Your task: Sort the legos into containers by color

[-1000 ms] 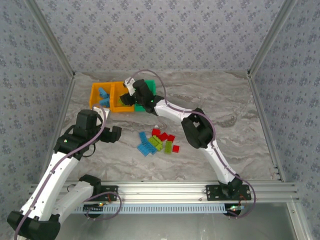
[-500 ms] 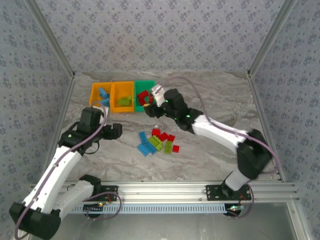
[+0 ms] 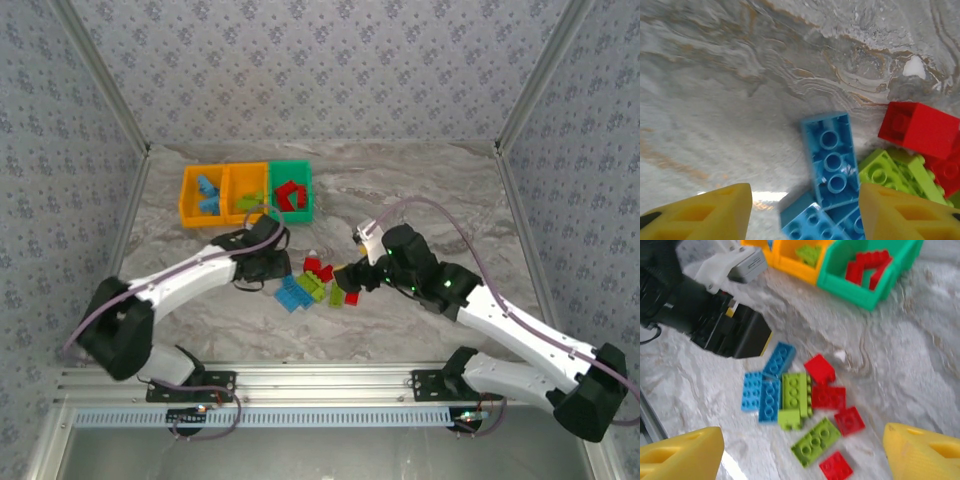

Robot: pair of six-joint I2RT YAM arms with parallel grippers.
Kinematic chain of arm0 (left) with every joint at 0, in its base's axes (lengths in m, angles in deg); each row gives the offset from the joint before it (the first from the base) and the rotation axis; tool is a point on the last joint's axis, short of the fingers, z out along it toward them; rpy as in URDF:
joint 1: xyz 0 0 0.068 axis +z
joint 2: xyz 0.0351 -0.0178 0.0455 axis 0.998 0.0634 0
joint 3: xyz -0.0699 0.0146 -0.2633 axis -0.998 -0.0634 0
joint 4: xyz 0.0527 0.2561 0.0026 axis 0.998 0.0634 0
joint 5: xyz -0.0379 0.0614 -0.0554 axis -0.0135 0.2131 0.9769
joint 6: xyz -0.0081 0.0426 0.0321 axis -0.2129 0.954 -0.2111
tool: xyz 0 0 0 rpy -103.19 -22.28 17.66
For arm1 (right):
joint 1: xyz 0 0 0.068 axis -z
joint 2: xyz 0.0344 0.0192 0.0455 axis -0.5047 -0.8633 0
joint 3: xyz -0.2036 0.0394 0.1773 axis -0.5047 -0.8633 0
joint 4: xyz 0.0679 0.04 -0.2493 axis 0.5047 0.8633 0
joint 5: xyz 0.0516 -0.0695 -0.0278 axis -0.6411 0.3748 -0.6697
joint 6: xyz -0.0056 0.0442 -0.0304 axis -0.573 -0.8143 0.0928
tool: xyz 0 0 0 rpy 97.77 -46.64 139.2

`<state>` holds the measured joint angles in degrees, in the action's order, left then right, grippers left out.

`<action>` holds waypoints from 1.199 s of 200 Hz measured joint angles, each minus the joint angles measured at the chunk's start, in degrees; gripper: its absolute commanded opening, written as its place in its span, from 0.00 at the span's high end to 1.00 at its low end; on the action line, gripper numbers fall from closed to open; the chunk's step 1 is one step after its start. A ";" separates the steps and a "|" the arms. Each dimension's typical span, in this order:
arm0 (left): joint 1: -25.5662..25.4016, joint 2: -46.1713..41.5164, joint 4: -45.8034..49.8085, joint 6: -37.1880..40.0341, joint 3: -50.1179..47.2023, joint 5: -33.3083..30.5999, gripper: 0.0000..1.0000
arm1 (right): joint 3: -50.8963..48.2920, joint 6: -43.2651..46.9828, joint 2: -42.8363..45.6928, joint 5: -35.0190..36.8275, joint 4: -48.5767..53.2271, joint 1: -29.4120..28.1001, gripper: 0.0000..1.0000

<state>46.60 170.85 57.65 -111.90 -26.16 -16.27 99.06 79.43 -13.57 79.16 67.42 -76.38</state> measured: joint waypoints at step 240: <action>23.93 -1.44 -3.43 9.42 15.45 -19.93 0.72 | 7.52 -2.86 -13.31 -9.22 13.66 -1.66 0.13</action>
<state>70.53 169.41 54.21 -102.48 -10.71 -36.20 106.58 76.57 -26.88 69.94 81.08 -78.04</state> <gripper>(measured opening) 0.316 0.870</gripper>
